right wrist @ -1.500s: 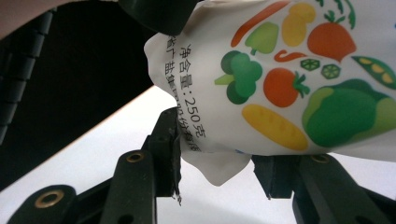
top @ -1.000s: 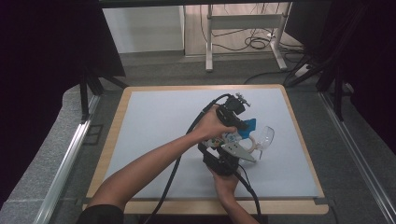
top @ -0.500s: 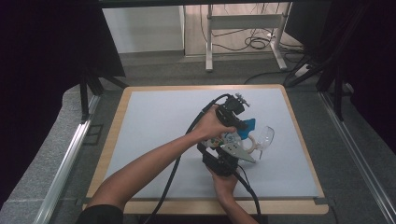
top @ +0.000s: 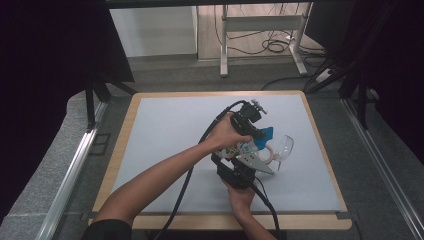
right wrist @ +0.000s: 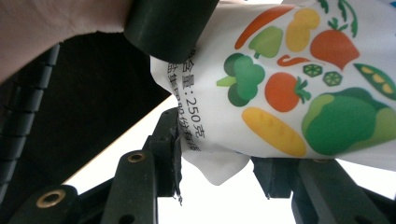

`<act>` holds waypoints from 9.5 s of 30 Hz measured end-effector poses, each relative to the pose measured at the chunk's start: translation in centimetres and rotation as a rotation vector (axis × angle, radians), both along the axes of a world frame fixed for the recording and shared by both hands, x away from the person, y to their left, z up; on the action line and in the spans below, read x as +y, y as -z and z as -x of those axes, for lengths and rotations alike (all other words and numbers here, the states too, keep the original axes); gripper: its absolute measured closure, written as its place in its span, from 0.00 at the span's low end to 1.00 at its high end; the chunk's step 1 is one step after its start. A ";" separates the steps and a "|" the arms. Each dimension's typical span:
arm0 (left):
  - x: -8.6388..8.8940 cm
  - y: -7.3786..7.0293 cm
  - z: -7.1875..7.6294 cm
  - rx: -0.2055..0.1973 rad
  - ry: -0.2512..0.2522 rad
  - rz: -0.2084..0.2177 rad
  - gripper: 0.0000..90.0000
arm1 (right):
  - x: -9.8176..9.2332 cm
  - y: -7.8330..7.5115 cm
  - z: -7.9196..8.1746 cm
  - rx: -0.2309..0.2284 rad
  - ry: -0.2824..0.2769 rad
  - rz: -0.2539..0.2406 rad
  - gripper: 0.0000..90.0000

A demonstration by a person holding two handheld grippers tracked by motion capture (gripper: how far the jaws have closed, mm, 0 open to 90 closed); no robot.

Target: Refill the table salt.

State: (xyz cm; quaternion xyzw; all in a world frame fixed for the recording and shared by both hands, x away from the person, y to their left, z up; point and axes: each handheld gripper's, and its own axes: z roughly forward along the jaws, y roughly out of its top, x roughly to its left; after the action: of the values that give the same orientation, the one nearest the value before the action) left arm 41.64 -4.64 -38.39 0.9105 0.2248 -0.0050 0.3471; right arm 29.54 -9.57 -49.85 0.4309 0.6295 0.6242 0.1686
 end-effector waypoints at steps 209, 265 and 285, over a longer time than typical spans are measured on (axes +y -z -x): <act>-1.3 0.0 0.0 -0.019 0.033 -0.031 0.99 | 0.2 -0.1 -0.7 0.068 0.073 -0.182 0.70; -1.7 -0.4 0.2 -0.027 0.045 -0.047 0.99 | 0.2 -0.5 -0.9 0.057 0.090 -0.199 0.70; -1.6 -0.3 0.1 -0.025 0.047 -0.050 0.99 | 0.3 -0.4 -0.9 0.059 0.089 -0.195 0.70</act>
State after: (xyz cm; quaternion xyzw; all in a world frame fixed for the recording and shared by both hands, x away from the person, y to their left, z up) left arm 41.58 -6.22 -38.06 0.9239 0.1988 0.0037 0.3269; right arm 30.46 -9.28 -49.43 0.4911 0.5507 0.6614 0.1348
